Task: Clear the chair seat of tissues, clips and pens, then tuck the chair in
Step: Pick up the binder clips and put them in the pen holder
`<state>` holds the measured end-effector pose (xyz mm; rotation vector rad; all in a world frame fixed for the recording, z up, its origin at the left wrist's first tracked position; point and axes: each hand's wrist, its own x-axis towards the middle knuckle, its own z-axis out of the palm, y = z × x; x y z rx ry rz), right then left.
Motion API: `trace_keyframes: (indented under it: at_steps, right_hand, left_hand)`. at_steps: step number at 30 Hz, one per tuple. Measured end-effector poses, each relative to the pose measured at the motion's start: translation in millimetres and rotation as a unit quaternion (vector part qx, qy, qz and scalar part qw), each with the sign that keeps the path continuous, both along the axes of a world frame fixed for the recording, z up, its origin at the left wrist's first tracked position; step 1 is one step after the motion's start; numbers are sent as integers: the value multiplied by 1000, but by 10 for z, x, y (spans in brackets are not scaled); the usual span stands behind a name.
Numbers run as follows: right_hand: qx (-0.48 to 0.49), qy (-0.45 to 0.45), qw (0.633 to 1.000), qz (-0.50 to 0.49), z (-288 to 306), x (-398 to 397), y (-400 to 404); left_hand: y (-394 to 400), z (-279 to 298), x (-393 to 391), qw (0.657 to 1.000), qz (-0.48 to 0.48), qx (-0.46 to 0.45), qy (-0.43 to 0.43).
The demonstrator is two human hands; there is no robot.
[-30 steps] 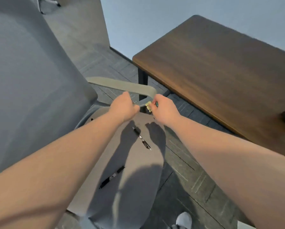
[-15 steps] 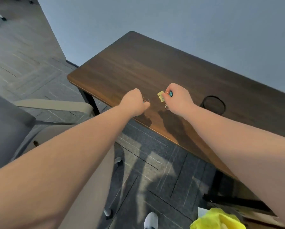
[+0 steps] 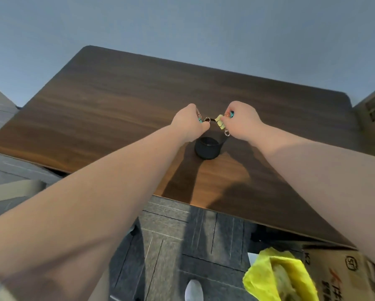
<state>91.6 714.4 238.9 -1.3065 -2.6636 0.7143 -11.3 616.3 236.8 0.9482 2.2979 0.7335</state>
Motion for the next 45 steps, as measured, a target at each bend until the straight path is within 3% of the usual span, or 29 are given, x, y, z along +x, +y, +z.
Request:
trace_keyframes:
  at_steps: [11, 26, 38, 45]
  right_hand:
    - [-112, -54, 992, 8, -122, -99, 129]
    - [-121, -75, 990, -1, -264, -237, 185]
    - [-147, -9, 989, -19, -334, -155, 169]
    - [-148, 17, 989, -21, -297, -60, 166]
  left_hand:
    - [387, -220, 7, 998, -27, -52, -34]
    - [502, -306, 16, 991, -63, -122, -9]
    - [422, -242, 42, 990, -77, -89, 79]
    - [380, -265, 98, 997, -52, -53, 8]
